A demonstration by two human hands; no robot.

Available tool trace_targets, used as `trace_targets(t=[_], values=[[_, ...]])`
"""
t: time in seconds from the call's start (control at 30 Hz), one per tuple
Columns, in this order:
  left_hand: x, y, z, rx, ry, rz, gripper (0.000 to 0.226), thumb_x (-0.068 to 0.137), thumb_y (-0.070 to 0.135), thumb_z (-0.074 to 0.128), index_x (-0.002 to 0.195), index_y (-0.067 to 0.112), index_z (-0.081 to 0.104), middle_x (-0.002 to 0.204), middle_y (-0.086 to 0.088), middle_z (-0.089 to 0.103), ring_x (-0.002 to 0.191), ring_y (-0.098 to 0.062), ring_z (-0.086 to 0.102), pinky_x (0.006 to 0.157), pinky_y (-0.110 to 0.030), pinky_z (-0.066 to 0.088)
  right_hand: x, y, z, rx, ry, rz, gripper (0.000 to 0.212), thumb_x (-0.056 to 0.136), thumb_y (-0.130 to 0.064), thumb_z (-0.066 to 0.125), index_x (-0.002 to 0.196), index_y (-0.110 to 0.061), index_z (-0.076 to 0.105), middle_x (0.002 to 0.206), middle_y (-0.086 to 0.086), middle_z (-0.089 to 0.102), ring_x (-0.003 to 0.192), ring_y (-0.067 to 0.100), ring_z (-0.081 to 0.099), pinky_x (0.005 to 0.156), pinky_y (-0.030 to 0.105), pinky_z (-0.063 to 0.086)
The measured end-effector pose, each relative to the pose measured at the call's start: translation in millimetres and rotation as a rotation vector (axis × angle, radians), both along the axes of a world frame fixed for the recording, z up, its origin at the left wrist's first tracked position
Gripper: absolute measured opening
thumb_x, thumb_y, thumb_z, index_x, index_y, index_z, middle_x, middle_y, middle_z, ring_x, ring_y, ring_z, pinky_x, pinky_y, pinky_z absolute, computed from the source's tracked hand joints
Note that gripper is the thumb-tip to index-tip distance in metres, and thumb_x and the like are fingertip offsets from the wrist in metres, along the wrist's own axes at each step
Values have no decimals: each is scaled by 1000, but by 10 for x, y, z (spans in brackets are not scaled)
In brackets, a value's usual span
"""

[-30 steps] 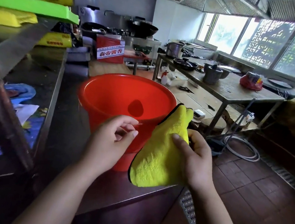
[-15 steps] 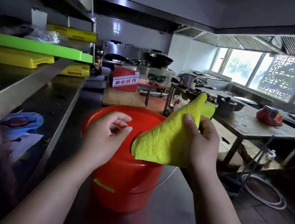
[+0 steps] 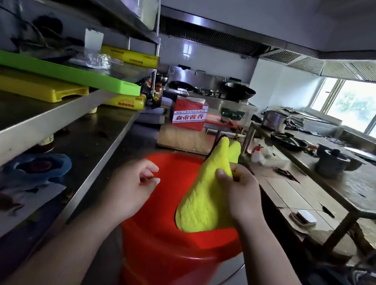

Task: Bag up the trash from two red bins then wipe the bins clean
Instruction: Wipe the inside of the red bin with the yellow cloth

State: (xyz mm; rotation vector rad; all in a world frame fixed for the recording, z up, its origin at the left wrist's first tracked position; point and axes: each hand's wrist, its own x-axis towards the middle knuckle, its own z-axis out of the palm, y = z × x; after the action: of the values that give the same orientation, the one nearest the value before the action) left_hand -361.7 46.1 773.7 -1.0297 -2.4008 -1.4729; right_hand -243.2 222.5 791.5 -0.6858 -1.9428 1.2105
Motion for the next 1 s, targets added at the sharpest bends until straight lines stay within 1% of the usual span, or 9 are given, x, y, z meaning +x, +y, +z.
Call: trace_targets(t=[0.07, 0.13, 0.3, 0.4, 0.47, 0.57, 0.67, 0.77, 1.0], values=[[-94, 38, -64, -11, -10, 21, 16, 83, 15, 69, 97, 20, 66, 93, 1, 65, 89, -8, 59, 71, -3, 35, -42, 27, -44, -7, -38, 41, 20, 88, -24, 65, 105, -14, 67, 98, 7, 69, 87, 21, 64, 84, 36, 51], [-181, 86, -120, -35, -9, 49, 17, 82, 16, 70, 98, 21, 66, 95, 1, 64, 92, -10, 58, 74, -10, 38, -68, 52, -81, 6, -72, 83, 5, 90, -19, 63, 92, -23, 67, 80, -3, 67, 71, 12, 60, 70, 28, 46], [-364, 213, -170, -284, -4, 208, 40, 85, 28, 66, 123, 25, 55, 119, -5, 51, 116, -28, 41, 93, -32, 37, -160, 97, -152, 83, -211, 71, 16, 91, -24, 63, 106, -23, 65, 86, 0, 67, 72, 15, 62, 66, 26, 48], [-455, 264, -144, -431, -100, 277, 61, 87, 32, 62, 141, 23, 35, 136, -8, 37, 129, -33, 27, 98, -38, 36, -227, 165, -225, 175, -281, 32, 25, 89, -26, 64, 114, -21, 62, 88, -2, 62, 67, 6, 56, 54, 12, 39], [-535, 300, -156, -536, -148, 307, 68, 88, 29, 61, 145, 18, 26, 140, -12, 37, 130, -35, 31, 101, -41, 35, -257, 196, -276, 188, -309, 25, 25, 89, -26, 64, 113, -22, 62, 82, -5, 59, 63, 4, 51, 54, 16, 36], [-642, 333, -174, -689, -173, 350, 60, 87, 20, 58, 139, 11, 31, 135, -14, 48, 124, -34, 45, 100, -45, 41, -298, 219, -339, 175, -338, 14, 25, 88, -27, 65, 113, -21, 62, 80, -4, 60, 64, 13, 53, 60, 23, 36], [-682, 343, -174, -665, -226, 358, 49, 88, 9, 50, 135, 10, 39, 131, -14, 52, 120, -32, 50, 96, -45, 45, -330, 223, -383, 168, -358, 9, 27, 88, -27, 65, 114, -21, 63, 87, -1, 63, 76, 17, 56, 66, 25, 37], [-693, 330, -189, -530, -263, 357, 54, 88, 4, 46, 140, 13, 38, 134, -13, 51, 121, -32, 50, 97, -44, 45, -349, 222, -391, 185, -369, 0, 25, 88, -27, 65, 112, -20, 64, 89, -2, 62, 81, 18, 57, 68, 25, 36], [-585, 349, -95, -322, -214, 280, 52, 95, 8, 46, 145, 16, 34, 135, -10, 51, 122, -27, 49, 96, -37, 41, -304, 200, -298, 307, -335, -26, 21, 88, -24, 64, 109, -23, 63, 88, -4, 60, 86, 18, 56, 68, 25, 32]])
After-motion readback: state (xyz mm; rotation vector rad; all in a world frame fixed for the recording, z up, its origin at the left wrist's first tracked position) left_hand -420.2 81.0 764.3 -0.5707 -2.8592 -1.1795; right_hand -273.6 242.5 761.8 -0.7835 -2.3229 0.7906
